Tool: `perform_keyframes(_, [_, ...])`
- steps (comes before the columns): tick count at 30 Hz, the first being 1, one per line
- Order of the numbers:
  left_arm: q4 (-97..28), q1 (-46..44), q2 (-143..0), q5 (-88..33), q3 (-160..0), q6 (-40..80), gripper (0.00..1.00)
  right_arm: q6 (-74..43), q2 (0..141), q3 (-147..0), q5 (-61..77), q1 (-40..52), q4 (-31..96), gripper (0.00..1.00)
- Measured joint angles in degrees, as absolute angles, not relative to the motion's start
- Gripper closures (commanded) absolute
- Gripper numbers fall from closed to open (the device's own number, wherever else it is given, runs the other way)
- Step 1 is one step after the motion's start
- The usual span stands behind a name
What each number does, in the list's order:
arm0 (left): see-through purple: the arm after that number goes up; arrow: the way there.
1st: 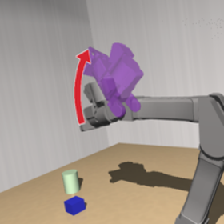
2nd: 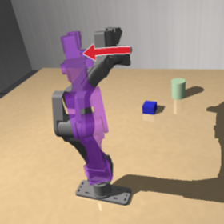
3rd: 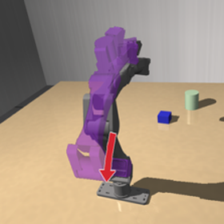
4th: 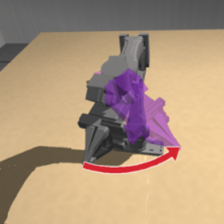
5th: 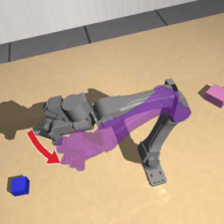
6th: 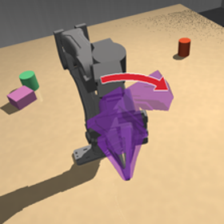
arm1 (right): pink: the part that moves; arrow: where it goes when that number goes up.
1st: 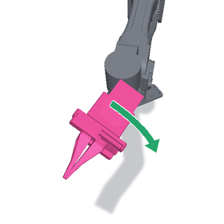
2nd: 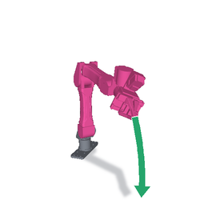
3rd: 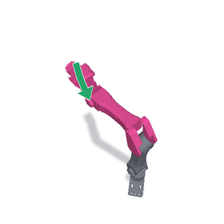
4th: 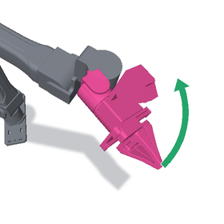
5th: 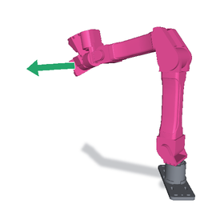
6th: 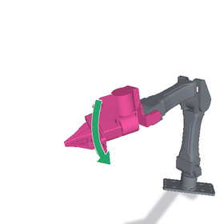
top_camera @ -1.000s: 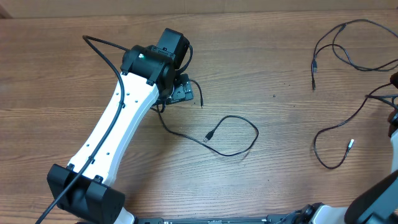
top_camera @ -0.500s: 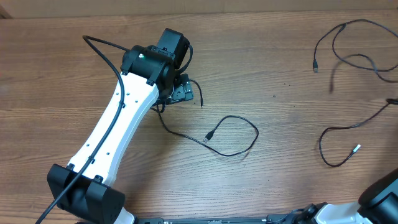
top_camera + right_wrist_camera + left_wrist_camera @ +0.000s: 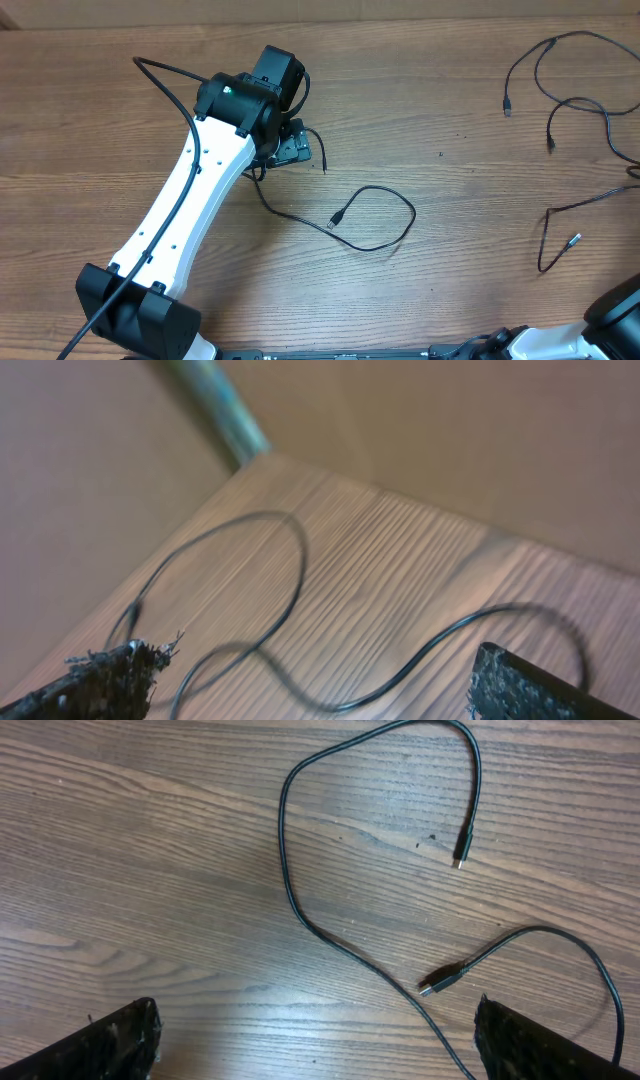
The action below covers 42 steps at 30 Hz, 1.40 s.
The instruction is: Untangle cables
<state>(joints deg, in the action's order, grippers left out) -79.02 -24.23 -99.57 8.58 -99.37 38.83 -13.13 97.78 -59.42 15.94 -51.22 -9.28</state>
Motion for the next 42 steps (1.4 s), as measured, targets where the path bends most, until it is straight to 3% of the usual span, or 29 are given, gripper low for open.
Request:
perform_keyframes(9, [-79.05,-24.23,-99.57,8.58,-99.37,38.83,0.00,-9.39,93.14,-59.46,28.03,-50.83,9.52,0.00])
perform_keyframes(18, [-79.05,-24.23,-99.57,8.58,-99.37,38.83,0.00,-5.45,87.64,-59.70,29.52,-44.56,27.16,0.00])
perform_keyframes(29, [-79.05,-24.23,-99.57,8.58,-99.37,38.83,0.00,-3.22,87.61,-59.70,14.24,-32.05,46.02,0.00])
perform_keyframes(42, [-79.05,-24.23,-99.57,8.58,-99.37,38.83,0.00,-4.05,87.61,-59.70,6.81,-29.10,50.78,0.00])
